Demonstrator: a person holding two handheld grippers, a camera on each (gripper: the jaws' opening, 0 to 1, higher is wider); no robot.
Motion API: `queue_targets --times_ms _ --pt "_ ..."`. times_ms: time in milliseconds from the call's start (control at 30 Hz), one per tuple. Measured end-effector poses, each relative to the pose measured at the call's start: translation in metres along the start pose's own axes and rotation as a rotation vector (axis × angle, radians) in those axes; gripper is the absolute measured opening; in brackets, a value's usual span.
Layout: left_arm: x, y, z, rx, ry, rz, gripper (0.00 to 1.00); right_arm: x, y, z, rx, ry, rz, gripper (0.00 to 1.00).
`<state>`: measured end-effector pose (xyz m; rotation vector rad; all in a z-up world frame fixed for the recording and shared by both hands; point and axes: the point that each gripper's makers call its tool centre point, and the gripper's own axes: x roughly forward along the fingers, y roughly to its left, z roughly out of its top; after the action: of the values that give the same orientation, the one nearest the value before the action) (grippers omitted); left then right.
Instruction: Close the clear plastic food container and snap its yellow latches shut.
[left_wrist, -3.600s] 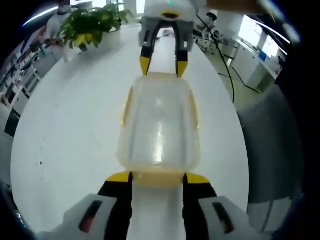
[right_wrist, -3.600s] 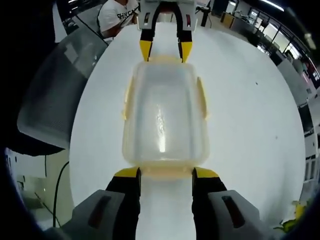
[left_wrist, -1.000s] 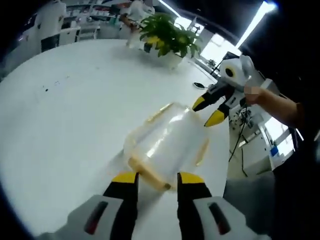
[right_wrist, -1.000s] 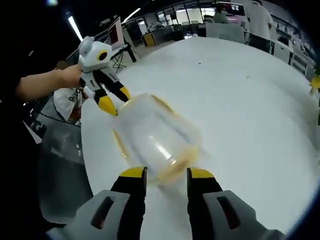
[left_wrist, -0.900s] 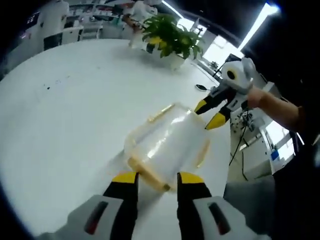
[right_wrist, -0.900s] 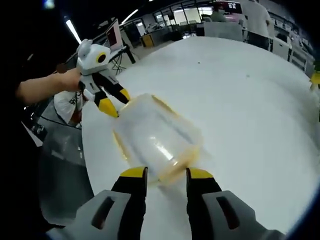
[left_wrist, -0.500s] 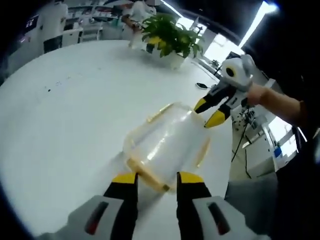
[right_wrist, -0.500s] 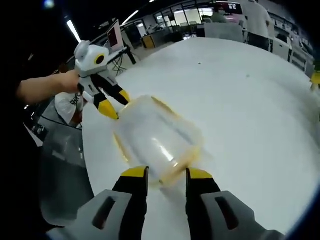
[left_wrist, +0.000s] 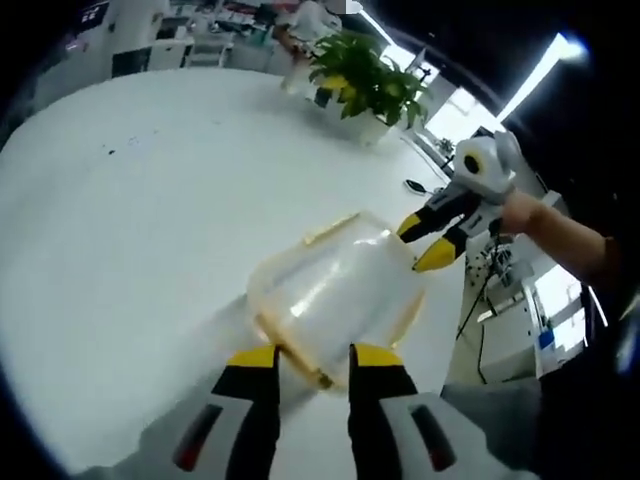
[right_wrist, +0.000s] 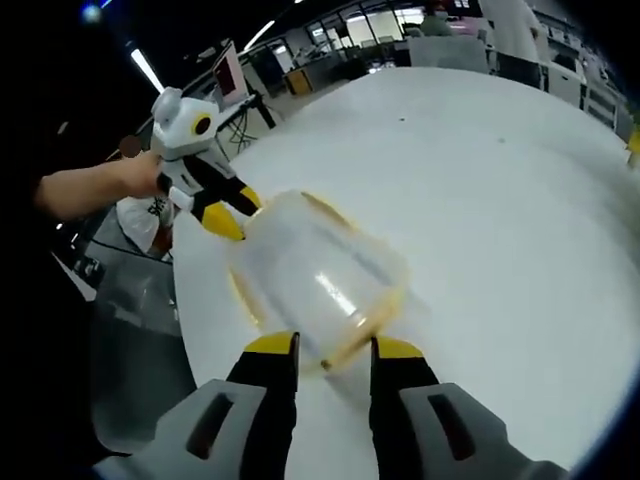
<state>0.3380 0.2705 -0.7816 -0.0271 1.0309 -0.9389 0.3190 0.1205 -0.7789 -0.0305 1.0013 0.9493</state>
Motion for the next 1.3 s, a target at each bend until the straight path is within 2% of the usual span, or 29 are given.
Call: queue_targets --times_ms 233,300,533,700,833,933,1067,1200,1300 --pt "0.004 -0.001 0.002 -0.046 -0.039 0.012 0.21 0.001 0.002 -0.001 -0.003 0.007 -0.028 0.26" --pt "0.005 -0.001 0.003 -0.047 -0.044 0.015 0.21 0.001 0.009 -0.002 -0.015 0.021 -0.048 0.26" --pt "0.004 -0.001 0.004 -0.024 -0.044 0.027 0.22 0.000 0.005 0.000 -0.063 0.052 -0.078 0.27" --pt "0.001 -0.001 0.011 0.129 -0.071 0.116 0.24 -0.002 0.001 0.005 -0.243 0.109 -0.142 0.30" --pt "-0.002 -0.003 0.014 0.240 -0.073 0.167 0.26 -0.001 0.002 0.006 -0.255 0.127 -0.153 0.32" --pt "-0.004 -0.002 0.016 0.311 -0.052 0.205 0.29 -0.002 -0.001 0.009 -0.328 0.125 -0.184 0.35" --pt "-0.004 -0.011 0.026 0.515 -0.034 0.208 0.29 -0.002 0.002 0.011 -0.400 0.135 -0.189 0.34" --pt "0.001 -0.022 0.034 0.615 -0.028 0.174 0.29 0.002 0.006 0.018 -0.518 0.137 -0.179 0.34" --pt "0.011 -0.034 0.035 0.669 -0.005 0.127 0.29 0.010 0.019 0.032 -0.526 0.082 -0.132 0.37"
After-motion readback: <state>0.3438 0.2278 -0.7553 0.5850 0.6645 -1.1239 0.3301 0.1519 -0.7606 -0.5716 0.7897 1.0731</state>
